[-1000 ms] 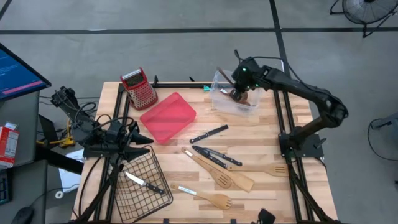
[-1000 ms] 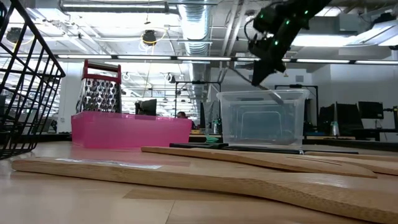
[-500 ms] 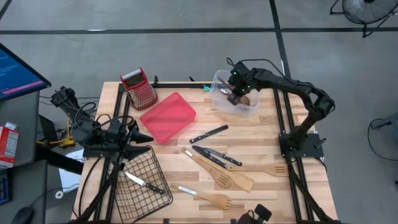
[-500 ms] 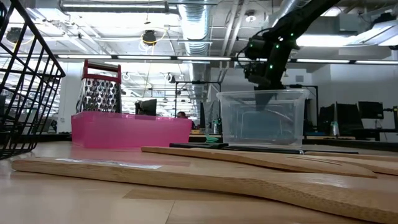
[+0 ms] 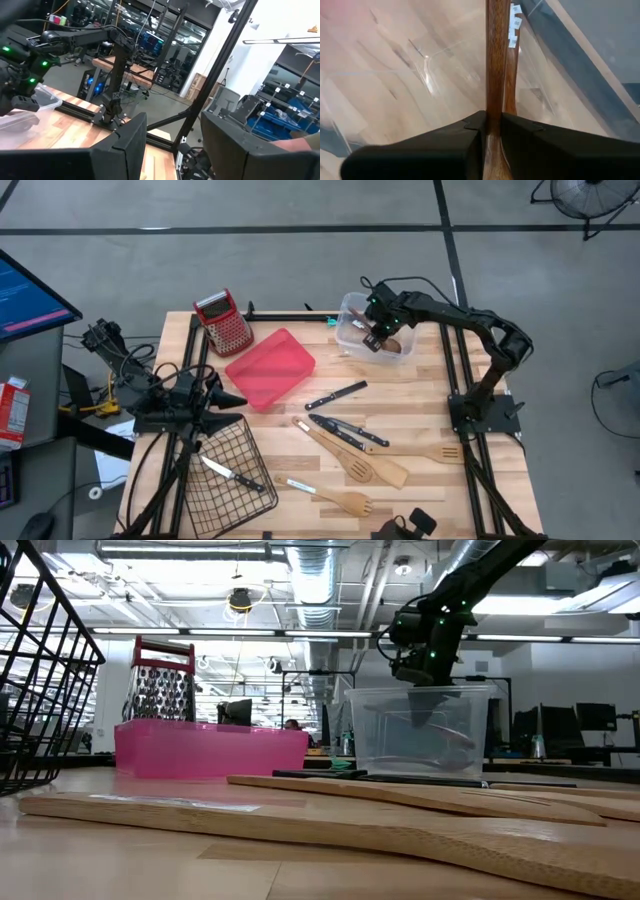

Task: Pick & Place Kitchen Items
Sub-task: Put the wooden serving spoon into the transparent bin, then put the wooden slotted spatula into the red bin

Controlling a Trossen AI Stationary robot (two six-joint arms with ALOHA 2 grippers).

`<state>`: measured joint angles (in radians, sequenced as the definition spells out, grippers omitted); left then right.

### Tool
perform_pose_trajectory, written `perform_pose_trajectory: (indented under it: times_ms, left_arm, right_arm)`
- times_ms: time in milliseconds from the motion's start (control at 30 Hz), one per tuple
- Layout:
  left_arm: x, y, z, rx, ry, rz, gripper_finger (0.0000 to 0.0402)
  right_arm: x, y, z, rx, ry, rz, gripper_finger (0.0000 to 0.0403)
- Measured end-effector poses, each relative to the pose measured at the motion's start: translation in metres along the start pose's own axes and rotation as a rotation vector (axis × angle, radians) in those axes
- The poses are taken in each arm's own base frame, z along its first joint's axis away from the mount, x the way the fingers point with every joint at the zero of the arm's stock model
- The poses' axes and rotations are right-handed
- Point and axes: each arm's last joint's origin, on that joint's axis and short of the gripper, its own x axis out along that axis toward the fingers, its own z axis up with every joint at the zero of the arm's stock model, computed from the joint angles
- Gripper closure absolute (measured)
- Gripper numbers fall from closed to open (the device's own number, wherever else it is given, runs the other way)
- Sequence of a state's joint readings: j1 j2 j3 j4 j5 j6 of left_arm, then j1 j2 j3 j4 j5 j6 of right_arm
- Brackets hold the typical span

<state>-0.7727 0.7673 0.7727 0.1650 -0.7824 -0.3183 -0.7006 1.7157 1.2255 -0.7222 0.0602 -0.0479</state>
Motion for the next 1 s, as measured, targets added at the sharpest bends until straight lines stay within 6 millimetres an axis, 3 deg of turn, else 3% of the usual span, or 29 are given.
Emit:
perform_pose_trajectory:
  times_ms: [367, 567, 667, 800, 900, 1000]
  left_arm:
    - [0.0, 0.0, 0.0, 0.0, -0.001, 0.003, 0.0233]
    - [0.0, 0.001, 0.0, 0.0, -0.008, 0.025, 0.0233]
    - [0.0, 0.001, 0.0, 0.0, -0.013, 0.038, 0.0233]
    - [0.0, 0.001, 0.0, 0.0, -0.012, 0.038, 0.0233]
    - [0.0, 0.001, 0.0, 0.0, -0.012, 0.038, 0.0233]
    - [0.0, 0.001, 0.0, 0.0, -0.012, 0.038, 0.0233]
  right_arm:
    - [-0.005, 0.0, -0.002, 0.012, -0.001, -0.003, 0.0302]
    - [-0.025, -0.002, -0.004, 0.018, -0.049, -0.015, 0.0252]
    - [-0.05, -0.002, -0.003, 0.022, -0.086, -0.005, 0.0229]
    - [-0.105, 0.004, -0.003, 0.016, -0.163, 0.013, 0.0216]
    - [-0.147, 0.018, -0.013, 0.013, -0.206, 0.067, 0.0215]
    - [-0.176, 0.042, -0.031, 0.006, -0.217, 0.168, 0.0219]
